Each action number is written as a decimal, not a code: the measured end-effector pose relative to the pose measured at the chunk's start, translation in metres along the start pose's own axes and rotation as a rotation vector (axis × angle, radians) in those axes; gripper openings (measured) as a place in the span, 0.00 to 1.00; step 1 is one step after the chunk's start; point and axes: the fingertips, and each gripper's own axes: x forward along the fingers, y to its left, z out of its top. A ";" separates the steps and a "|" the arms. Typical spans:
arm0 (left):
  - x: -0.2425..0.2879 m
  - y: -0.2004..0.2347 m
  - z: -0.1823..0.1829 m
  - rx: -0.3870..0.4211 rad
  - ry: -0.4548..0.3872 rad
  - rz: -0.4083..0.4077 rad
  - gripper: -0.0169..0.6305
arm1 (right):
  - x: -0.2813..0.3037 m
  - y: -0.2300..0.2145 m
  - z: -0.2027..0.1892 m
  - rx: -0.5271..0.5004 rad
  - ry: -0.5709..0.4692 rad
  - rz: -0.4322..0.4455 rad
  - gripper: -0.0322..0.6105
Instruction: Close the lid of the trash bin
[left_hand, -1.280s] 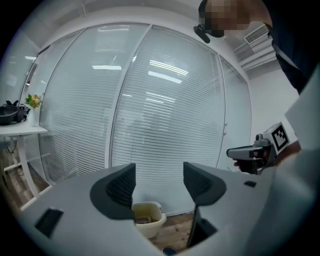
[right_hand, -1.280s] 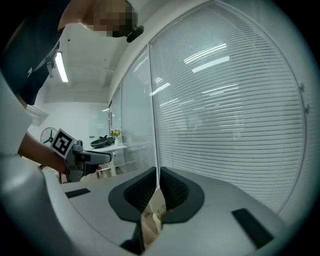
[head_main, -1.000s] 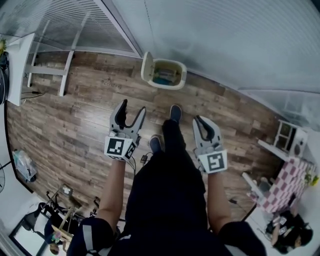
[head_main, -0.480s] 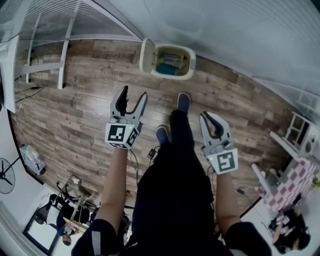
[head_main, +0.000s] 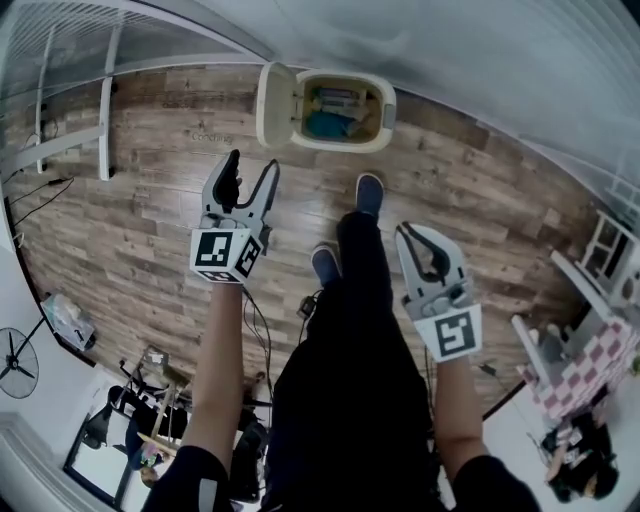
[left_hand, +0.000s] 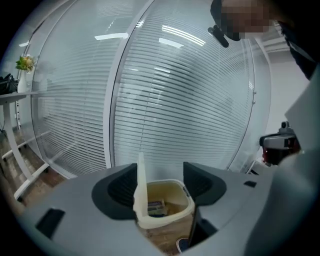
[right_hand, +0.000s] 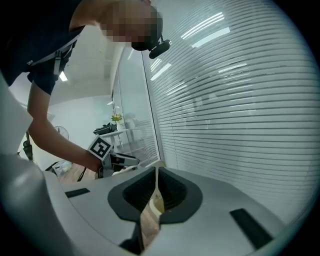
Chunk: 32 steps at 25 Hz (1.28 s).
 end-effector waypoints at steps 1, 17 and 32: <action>0.006 0.003 -0.005 0.001 0.009 0.000 0.46 | 0.003 -0.002 -0.004 -0.006 0.009 0.001 0.06; 0.059 0.033 -0.016 0.057 0.027 0.044 0.46 | 0.033 -0.023 -0.040 -0.003 0.023 -0.020 0.06; 0.085 0.040 -0.016 0.095 0.060 0.137 0.16 | 0.037 -0.036 -0.049 0.043 0.028 -0.037 0.06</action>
